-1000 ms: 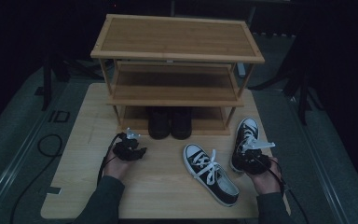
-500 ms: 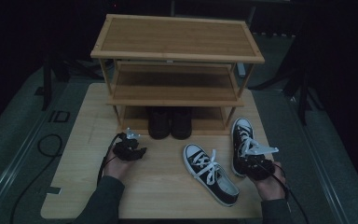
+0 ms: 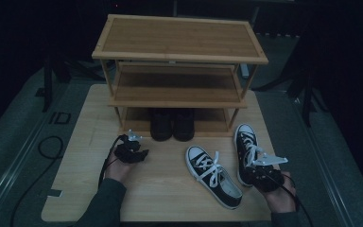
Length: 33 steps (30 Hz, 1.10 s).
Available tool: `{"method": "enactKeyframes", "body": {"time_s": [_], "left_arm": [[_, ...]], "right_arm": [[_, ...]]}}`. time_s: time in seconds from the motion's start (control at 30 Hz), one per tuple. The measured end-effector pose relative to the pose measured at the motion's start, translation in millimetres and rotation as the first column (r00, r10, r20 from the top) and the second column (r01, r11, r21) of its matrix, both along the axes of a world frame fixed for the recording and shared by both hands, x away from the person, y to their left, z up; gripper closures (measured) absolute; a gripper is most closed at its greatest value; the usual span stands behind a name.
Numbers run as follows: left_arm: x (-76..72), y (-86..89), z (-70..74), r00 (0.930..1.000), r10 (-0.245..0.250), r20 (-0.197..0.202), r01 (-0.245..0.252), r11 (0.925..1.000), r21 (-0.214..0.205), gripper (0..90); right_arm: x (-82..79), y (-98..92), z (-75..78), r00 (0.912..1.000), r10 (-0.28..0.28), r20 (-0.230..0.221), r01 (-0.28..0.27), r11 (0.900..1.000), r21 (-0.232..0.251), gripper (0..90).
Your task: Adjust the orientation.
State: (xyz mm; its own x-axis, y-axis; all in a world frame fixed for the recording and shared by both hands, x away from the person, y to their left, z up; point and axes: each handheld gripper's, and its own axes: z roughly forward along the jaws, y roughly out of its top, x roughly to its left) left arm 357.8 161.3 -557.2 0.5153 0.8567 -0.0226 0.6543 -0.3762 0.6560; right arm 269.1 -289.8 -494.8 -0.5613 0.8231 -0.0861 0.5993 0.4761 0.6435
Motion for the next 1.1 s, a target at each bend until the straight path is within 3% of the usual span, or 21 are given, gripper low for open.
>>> {"method": "enactKeyframes", "body": {"time_s": [0.23, 0.3, 0.37, 0.47, 0.63, 0.8, 0.97, 1.1], "left_arm": [[-0.1, -0.1, 0.0, 1.0000, 0.000, 0.001, 0.000, 1.0000, 0.002, 55.6], [-0.1, -0.1, 0.0, 1.0000, 0.000, 0.001, 0.000, 1.0000, 0.002, 55.6], [-0.2, -0.2, 0.0, 1.0000, 0.000, 0.002, 0.000, 1.0000, 0.004, 55.6], [-0.1, 0.0, 0.0, 1.0000, 0.000, 0.001, 0.000, 1.0000, 0.002, 55.6], [-0.1, 0.1, 0.0, 1.0000, 0.001, 0.000, -0.001, 1.0000, 0.000, 55.6], [-0.1, 0.1, -0.1, 1.0000, 0.000, 0.001, 0.000, 1.0000, -0.001, 55.6], [0.0, 0.2, -0.2, 1.0000, 0.000, 0.001, 0.000, 1.0000, -0.003, 55.6], [0.4, 0.6, -0.3, 1.0000, 0.000, 0.001, 0.000, 1.0000, -0.007, 55.6]], "right_arm": [[-11.9, -8.8, 2.6, 0.9990, 0.040, -0.020, -0.040, 0.9992, -0.002, 82.2], [-11.9, -14.1, 4.9, 0.9991, 0.043, 0.002, -0.043, 0.9977, 0.052, 73.6], [-10.2, -20.5, 8.4, 0.9993, 0.016, 0.034, -0.019, 0.9954, 0.094, 67.9], [-2.4, -29.5, 10.9, 0.9971, -0.051, 0.056, 0.044, 0.9920, 0.118, 63.1], [19.7, -32.7, 0.9, 0.9879, -0.151, 0.034, 0.148, 0.9861, 0.075, 55.2], [39.1, -27.0, -10.8, 0.9813, -0.192, 0.002, 0.192, 0.9803, 0.046, 51.5], [51.7, -23.5, -14.8, 0.9757, -0.219, -0.011, 0.219, 0.9754, 0.027, 55.7], [63.6, -16.6, -18.7, 0.9662, -0.257, -0.025, 0.256, 0.9664, -0.020, 67.2]]}}
